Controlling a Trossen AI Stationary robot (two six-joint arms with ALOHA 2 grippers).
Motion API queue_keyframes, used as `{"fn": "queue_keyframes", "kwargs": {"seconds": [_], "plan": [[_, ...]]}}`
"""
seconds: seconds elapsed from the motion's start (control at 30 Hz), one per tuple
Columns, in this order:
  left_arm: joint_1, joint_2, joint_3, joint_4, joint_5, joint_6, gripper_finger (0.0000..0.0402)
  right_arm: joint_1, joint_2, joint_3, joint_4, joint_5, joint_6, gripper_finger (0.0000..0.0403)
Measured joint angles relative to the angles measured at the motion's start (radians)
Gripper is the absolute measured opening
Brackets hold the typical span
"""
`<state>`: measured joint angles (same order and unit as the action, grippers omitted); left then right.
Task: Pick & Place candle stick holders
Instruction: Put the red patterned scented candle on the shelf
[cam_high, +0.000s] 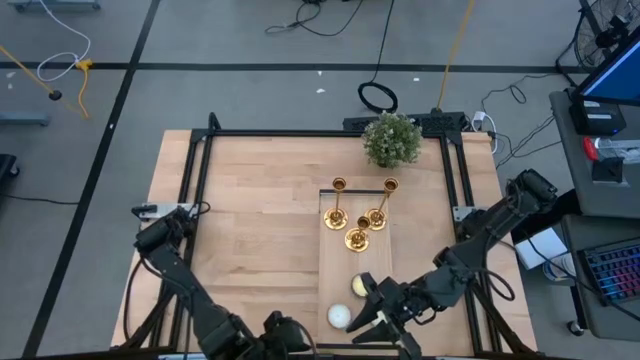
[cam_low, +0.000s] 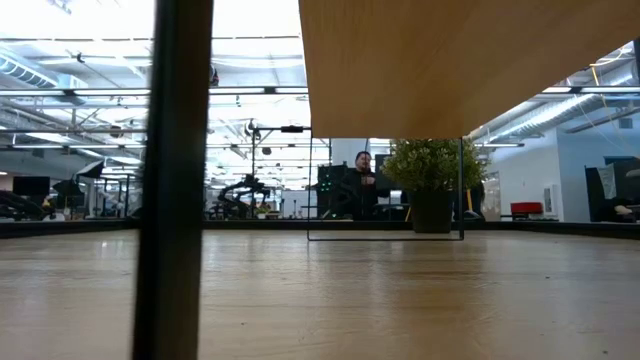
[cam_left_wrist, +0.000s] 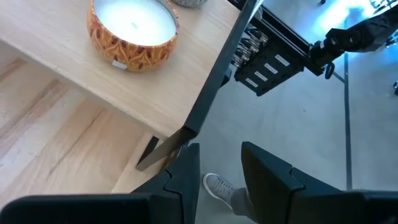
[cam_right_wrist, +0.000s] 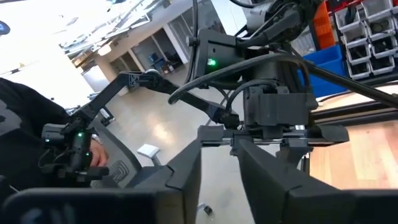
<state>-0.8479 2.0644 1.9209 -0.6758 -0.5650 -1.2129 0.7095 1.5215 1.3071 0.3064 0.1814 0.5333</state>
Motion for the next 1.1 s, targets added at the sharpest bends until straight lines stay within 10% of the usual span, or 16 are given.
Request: {"fn": "queue_keyframes", "kwargs": {"seconds": [0.3, 1.1], "plan": [[0.020, 0.000, 0.000, 0.001, 0.033, 0.005, 0.0122, 0.028, 0.000, 0.000, 0.039, 0.004, -0.050, 0.0006], [0.088, 0.000, 0.000, 0.207, 0.091, 0.175, 0.0122, 0.080, -0.010, 0.000, 0.146, 0.111, -0.185, 0.0001]]}}
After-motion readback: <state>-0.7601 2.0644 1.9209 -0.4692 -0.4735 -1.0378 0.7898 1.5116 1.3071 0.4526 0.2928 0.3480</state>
